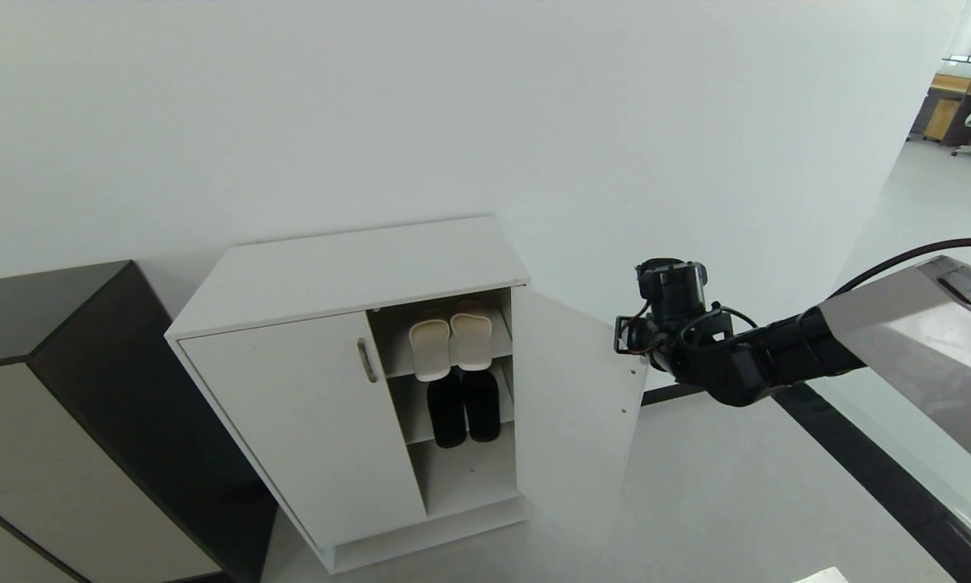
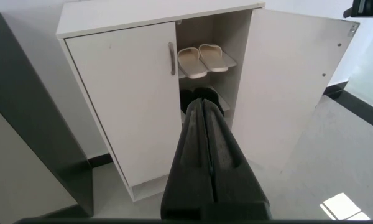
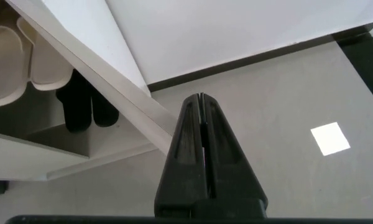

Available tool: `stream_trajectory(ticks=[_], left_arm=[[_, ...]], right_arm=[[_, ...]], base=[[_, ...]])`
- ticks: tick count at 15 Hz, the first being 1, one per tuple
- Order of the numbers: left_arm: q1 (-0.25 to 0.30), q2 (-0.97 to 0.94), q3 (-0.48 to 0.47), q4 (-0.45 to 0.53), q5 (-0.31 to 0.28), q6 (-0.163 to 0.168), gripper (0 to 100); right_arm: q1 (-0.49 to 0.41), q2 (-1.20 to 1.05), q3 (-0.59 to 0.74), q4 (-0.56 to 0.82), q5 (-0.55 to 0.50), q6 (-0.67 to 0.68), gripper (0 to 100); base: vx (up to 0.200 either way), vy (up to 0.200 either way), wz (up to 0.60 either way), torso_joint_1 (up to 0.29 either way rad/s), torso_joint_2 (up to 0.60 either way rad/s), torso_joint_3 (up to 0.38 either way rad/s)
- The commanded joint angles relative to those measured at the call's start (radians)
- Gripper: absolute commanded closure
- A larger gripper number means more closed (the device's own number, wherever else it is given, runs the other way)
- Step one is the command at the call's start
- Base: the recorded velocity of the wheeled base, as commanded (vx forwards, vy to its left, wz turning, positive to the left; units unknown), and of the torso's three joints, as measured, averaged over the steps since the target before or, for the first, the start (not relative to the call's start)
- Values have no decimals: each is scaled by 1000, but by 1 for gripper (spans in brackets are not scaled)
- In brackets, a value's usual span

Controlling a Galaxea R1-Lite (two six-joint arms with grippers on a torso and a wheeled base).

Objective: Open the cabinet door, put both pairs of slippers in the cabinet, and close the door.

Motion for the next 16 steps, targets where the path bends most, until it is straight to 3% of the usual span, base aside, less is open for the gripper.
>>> stream_trajectory(ticks=[1,7,13,16], left_arm=[[0,0,0,0,0,0,100],[0,0,0,0,0,0,100],[0,0,0,0,0,0,100],[0,0,0,0,0,0,100]], right_arm=[[0,3,0,0,0,0,100],[27,-26,42,8,-3,-2,100],[222,-140,207,-1,-6,4,100],[265,-169,224,-14,-52,4,100]], base=[[0,0,0,0,0,0],[0,0,0,0,0,0],[0,0,0,0,0,0],[0,0,0,0,0,0]])
